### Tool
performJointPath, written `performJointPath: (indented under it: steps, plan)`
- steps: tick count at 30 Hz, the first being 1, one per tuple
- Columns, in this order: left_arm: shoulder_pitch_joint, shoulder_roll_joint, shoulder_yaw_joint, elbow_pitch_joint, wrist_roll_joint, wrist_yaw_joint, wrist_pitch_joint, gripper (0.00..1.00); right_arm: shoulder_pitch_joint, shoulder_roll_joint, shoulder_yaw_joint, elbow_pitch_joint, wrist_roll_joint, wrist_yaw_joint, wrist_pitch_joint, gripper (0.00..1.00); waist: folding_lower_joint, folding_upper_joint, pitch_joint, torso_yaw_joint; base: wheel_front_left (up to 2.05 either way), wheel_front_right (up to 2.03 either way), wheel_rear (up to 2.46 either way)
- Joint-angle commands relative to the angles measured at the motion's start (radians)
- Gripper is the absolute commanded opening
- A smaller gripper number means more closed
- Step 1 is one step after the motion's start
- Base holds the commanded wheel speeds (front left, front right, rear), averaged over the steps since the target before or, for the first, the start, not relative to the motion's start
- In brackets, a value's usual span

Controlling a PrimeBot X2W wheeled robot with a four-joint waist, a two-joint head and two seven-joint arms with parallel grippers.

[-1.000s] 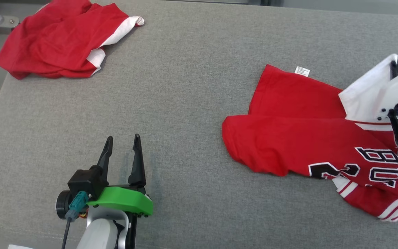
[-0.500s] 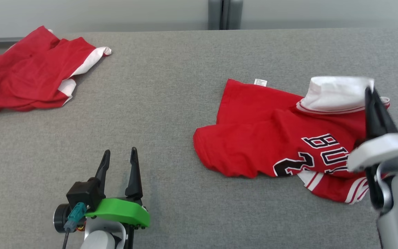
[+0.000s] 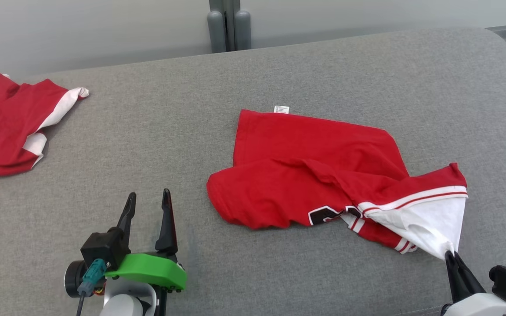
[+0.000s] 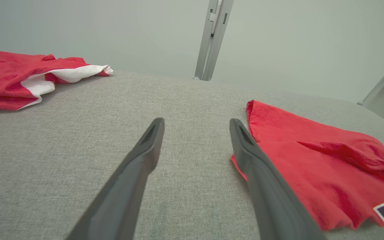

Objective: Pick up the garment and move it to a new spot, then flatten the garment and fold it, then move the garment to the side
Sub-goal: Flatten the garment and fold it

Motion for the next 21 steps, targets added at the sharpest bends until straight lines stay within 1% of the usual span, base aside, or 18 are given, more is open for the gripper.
performJointPath:
  steps: [1,3,5,6,8,11,14,17,19,21]
  plan:
    - [-0.009,0.004,0.0,0.002,0.01,-0.002,0.0,1.0,0.003,0.0,-0.002,0.018,0.0,-0.001,-0.004,0.0,0.0,-0.0001,-0.002,-0.009,0.0,0.0,0.0]
    - [-0.009,0.004,-0.002,0.002,0.007,-0.003,0.0,1.0,0.001,0.0,0.007,0.043,0.014,-0.001,-0.003,0.0,0.0,-0.0001,-0.003,-0.009,0.0,0.0,0.0]
    - [-0.008,0.004,-0.002,0.004,0.005,-0.004,0.0,1.0,-0.004,0.0,0.014,0.054,0.029,-0.001,-0.015,0.91,0.0,-0.0001,-0.004,-0.007,0.0,0.0,0.0]
    - [-0.008,0.004,0.0,0.004,0.004,-0.005,0.0,1.0,-0.005,0.001,0.021,0.057,0.04,-0.001,-0.011,1.0,0.0,-0.0001,-0.005,-0.005,0.0,0.0,0.0]
    - [-0.005,0.004,0.0,0.005,0.0,-0.003,0.0,1.0,-0.001,-0.001,0.032,0.049,0.064,0.0,-0.003,1.0,0.0,-0.0001,-0.008,0.002,0.0,0.0,0.0]
    - [0.0,0.004,-0.003,0.007,-0.007,-0.001,0.0,1.0,-0.004,-0.038,0.037,-0.003,0.112,-0.001,0.013,1.0,0.0,-0.0001,-0.014,0.016,0.0,0.0,0.0]
    - [0.009,0.004,-0.005,0.005,-0.012,0.004,0.0,1.0,-0.016,-0.077,0.017,-0.118,0.166,0.0,0.048,1.0,0.0,-0.0001,-0.023,0.03,0.0,0.0,0.0]
    - [0.018,0.004,-0.009,0.003,-0.018,0.007,0.0,1.0,-0.043,-0.111,-0.016,-0.202,0.152,0.0,0.095,1.0,0.0,-0.0001,-0.027,0.041,0.0,0.0,0.0]
    - [0.017,0.004,-0.019,0.004,-0.021,0.006,0.0,1.0,-0.085,-0.14,-0.025,-0.221,0.131,0.0,0.131,1.0,0.0,-0.0001,-0.026,0.054,0.0,0.0,0.0]
    - [0.008,0.004,-0.031,0.003,-0.027,0.008,0.0,1.0,-0.139,-0.167,-0.011,-0.2,0.141,0.0,0.175,1.0,0.0,-0.0001,-0.019,0.072,0.0,0.0,0.0]
